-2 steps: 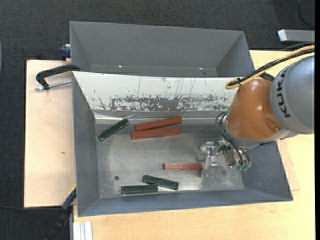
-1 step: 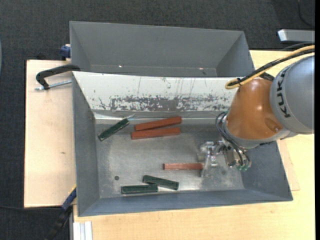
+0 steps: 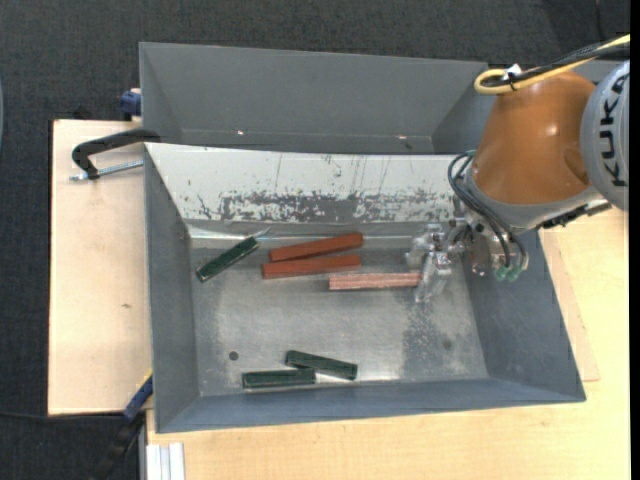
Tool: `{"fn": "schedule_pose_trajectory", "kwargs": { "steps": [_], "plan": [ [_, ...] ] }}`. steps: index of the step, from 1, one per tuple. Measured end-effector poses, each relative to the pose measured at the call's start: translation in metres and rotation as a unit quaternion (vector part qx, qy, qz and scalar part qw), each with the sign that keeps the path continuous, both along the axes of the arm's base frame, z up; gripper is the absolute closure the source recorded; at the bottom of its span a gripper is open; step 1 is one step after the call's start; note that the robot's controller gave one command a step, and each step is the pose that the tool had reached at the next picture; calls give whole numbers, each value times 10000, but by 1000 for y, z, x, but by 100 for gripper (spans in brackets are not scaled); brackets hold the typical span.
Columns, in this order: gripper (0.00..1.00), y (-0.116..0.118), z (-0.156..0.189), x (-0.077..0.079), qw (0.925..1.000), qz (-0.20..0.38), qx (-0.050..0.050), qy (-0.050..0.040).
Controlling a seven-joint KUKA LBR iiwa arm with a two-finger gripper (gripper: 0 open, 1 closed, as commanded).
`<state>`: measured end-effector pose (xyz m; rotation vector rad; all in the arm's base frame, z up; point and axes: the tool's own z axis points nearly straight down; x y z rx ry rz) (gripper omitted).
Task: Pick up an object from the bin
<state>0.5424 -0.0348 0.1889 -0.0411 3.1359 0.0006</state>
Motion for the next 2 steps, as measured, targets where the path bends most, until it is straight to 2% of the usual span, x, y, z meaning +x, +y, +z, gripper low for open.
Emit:
{"fn": "schedule_pose_trajectory", "kwargs": {
  "steps": [1, 2],
  "plan": [
    [100, 0, 0, 0, 10000, 0, 0, 0],
    [100, -29, 105, -10, 9548, 2974, -20, -16]
  ]
}}
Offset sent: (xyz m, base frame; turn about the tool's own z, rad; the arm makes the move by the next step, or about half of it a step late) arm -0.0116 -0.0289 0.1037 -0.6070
